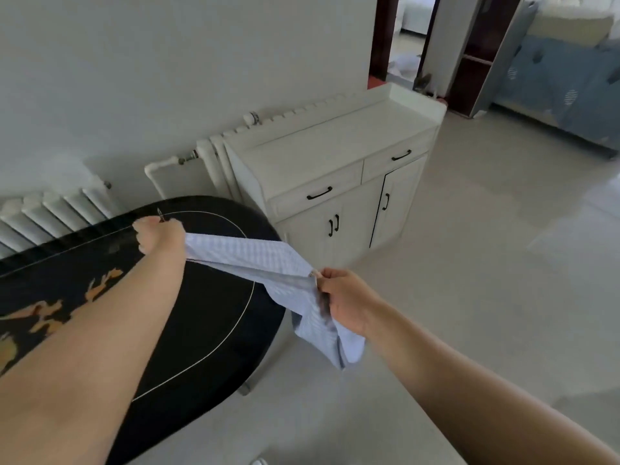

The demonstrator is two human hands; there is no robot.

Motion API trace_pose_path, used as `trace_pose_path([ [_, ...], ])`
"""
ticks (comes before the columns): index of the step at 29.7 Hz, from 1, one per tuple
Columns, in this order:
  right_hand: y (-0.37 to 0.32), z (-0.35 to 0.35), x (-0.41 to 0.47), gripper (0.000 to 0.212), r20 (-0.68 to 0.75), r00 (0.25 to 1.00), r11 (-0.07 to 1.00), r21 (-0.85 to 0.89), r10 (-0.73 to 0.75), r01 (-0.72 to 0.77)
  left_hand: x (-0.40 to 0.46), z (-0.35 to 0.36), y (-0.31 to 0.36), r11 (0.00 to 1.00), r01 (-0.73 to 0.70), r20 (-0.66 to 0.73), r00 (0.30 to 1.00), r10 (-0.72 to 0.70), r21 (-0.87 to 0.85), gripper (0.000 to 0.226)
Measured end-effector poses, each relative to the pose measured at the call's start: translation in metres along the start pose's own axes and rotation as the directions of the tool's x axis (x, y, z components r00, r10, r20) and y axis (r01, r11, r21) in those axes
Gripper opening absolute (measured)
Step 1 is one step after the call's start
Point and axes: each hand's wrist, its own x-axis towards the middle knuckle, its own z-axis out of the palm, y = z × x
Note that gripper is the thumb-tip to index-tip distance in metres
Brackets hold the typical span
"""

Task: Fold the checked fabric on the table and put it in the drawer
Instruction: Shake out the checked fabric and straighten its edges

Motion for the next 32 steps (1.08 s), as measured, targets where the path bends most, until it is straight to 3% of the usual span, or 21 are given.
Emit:
trace_pose_path([
  [2,0.005,0.008,0.005,0.024,0.006,1.000,1.000,-0.024,0.004,-0.004,-0.008,-0.008,-0.049,0.991,0.026,-0.191,0.982,0.000,0.133,0.046],
  [3,0.008,0.011,0.007,0.025,0.016,1.000,1.000,-0.010,-0.005,0.005,-0.011,-0.013,-0.069,0.990,0.080,-0.213,0.975,-0.054,0.114,0.060],
  [4,0.009,0.015,0.009,0.026,0.030,0.999,1.000,0.008,-0.022,0.022,-0.013,-0.015,-0.085,0.981,0.189,-0.150,0.972,-0.180,0.043,0.072],
  [5,0.011,0.019,0.011,0.026,0.046,0.998,0.999,0.005,-0.044,0.043,-0.017,-0.017,-0.094,0.925,0.375,0.042,0.927,-0.373,-0.068,0.080],
  [6,0.013,0.023,0.013,0.026,0.062,0.996,0.998,-0.021,-0.057,0.059,-0.020,-0.018,-0.105,0.839,0.526,0.265,0.836,-0.480,-0.142,0.080],
  [7,0.015,0.027,0.014,0.026,0.084,0.995,0.996,-0.055,-0.061,0.066,-0.024,-0.021,-0.112,0.777,0.606,0.453,0.748,-0.485,-0.169,0.073],
  [8,0.017,0.030,0.014,0.026,0.107,0.993,0.994,-0.090,-0.056,0.066,-0.025,-0.025,-0.115,0.767,0.616,0.548,0.709,-0.443,-0.177,0.059],
  [10,0.024,0.035,0.014,0.027,0.146,0.988,0.983,-0.169,-0.047,0.072,-0.021,-0.028,-0.112,0.790,0.583,0.551,0.730,-0.405,-0.191,0.032],
  [13,0.032,0.039,0.011,0.029,0.165,0.985,0.948,-0.302,-0.052,0.101,-0.016,-0.029,-0.098,0.802,0.588,0.485,0.735,-0.474,-0.106,0.012],
  [17,0.042,0.039,0.007,0.022,0.175,0.985,0.944,-0.325,-0.006,0.064,-0.019,-0.025,-0.079,0.923,0.377,0.523,0.802,-0.288,-0.070,0.014],
  [21,0.056,0.043,0.007,0.020,0.194,0.980,0.961,-0.276,0.051,0.005,-0.019,-0.016,-0.058,0.970,0.226,0.444,0.863,-0.240,0.086,0.009],
  [24,0.064,0.051,0.011,0.026,0.191,0.976,0.978,-0.201,0.100,-0.061,-0.016,-0.013,-0.051,0.972,0.111,0.456,0.868,-0.196,0.206,0.007],
  [26,0.069,0.059,0.014,0.026,0.192,0.971,0.984,-0.132,0.143,-0.119,-0.010,-0.011,-0.048,0.985,0.048,0.515,0.848,-0.128,0.167,0.017],
  [28,0.071,0.074,0.018,0.022,0.170,0.978,0.991,-0.072,0.122,-0.111,0.000,-0.012,-0.038,0.987,-0.149,0.589,0.803,0.086,0.059,0.027],
  [30,0.064,0.098,0.022,0.021,0.146,0.988,0.997,-0.058,0.049,-0.041,0.019,-0.019,-0.027,0.905,-0.425,0.634,0.696,0.337,-0.014,0.031],
  [32,0.048,0.130,0.025,0.026,0.118,0.992,0.989,-0.133,-0.054,0.070,0.046,-0.027,-0.019,0.799,-0.601,0.601,0.637,0.483,-0.005,0.029],
])
